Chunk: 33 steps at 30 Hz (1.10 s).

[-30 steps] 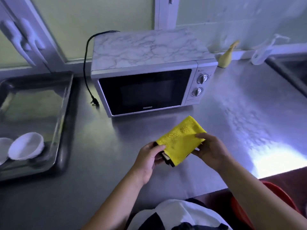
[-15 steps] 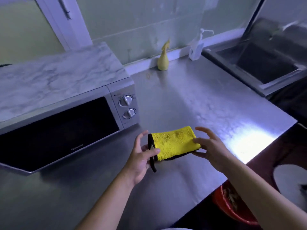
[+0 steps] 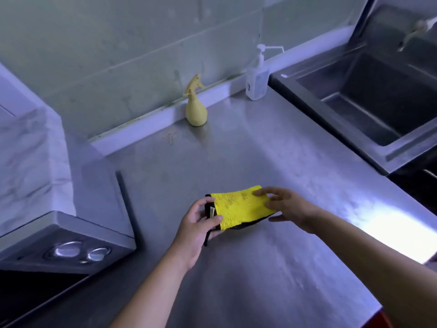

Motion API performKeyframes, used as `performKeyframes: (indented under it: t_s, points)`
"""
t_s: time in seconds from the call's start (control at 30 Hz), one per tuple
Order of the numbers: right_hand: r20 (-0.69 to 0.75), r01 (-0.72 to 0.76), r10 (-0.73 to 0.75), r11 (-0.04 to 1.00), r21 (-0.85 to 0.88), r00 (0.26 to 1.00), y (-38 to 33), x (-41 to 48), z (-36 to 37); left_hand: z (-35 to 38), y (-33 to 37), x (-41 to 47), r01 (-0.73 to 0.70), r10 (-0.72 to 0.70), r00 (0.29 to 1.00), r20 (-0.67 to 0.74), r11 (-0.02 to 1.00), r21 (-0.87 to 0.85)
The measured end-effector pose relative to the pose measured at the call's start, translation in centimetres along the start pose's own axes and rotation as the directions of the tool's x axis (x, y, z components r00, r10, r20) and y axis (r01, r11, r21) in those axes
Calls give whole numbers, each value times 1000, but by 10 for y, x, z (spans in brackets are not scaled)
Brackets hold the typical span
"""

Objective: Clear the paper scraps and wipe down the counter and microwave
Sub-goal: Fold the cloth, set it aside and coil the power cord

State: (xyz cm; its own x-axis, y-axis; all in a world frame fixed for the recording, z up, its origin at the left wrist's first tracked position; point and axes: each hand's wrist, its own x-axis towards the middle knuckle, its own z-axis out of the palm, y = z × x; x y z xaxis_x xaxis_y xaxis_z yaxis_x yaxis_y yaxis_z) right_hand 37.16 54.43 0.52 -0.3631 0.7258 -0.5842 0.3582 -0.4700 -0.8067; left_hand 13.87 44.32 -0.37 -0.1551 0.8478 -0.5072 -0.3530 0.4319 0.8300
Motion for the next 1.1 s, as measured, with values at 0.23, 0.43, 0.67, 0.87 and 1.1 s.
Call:
performKeyframes:
  t_s: [0.23,0.43,0.67,0.87,1.1]
  points:
    - [-130,91,-90,996,5,988,-32,122,-33,31,30,111,-7,13,998,-60,994,109]
    - [-332,182,-232,968,-175,914,-72,230,-64,49,59,221,-84,85,996,-2,988,127]
    - [-322,113,-400,759,-641,858,-126,339,-87,63,97,337,-195,303,953,-19,659,726]
    - [-260,29,-445,545,-838,857,-84,369,-79,49,63,357,-24,207,978,23,1,1000]
    - [-282,-82,-294,545,-834,913,-101,351,-72,45,98,331,-38,145,989,1,256,966]
